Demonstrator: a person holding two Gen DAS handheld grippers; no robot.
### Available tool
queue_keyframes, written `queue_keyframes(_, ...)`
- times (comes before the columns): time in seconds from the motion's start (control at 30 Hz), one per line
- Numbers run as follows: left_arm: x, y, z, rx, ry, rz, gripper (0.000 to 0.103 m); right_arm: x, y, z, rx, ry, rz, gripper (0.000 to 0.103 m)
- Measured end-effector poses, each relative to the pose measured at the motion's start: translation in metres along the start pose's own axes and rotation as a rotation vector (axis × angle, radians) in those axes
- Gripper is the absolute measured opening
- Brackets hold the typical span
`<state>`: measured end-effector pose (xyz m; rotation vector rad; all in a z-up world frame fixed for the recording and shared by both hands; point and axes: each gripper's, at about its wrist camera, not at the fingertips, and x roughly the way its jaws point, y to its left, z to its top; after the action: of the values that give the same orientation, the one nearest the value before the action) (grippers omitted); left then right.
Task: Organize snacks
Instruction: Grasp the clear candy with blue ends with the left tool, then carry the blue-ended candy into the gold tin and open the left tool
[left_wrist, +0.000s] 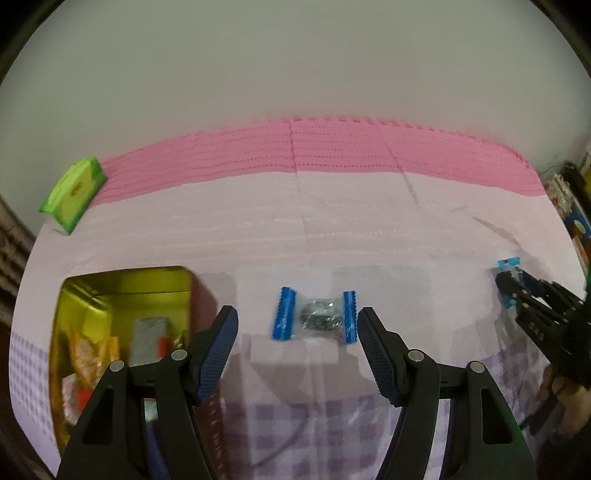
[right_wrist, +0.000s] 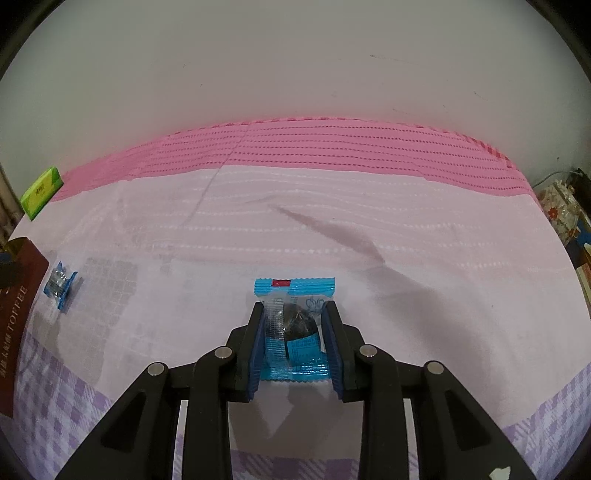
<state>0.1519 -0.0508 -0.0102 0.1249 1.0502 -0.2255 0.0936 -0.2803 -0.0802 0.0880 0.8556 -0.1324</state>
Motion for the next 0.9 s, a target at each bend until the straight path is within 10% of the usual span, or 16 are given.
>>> queue_keyframes(0.63, 0.064, -0.01, 0.011, -0.016, 0.11, -0.026, 0.067, -0.003, -0.008, -0.006, 0.022, -0.004, 0.026, 0.028)
queue_keyframes(0.9, 0.047, -0.011, -0.008, -0.004, 0.075, -0.041, 0.048, -0.004, -0.006, -0.005, 0.022, -0.005, 0.026, 0.028)
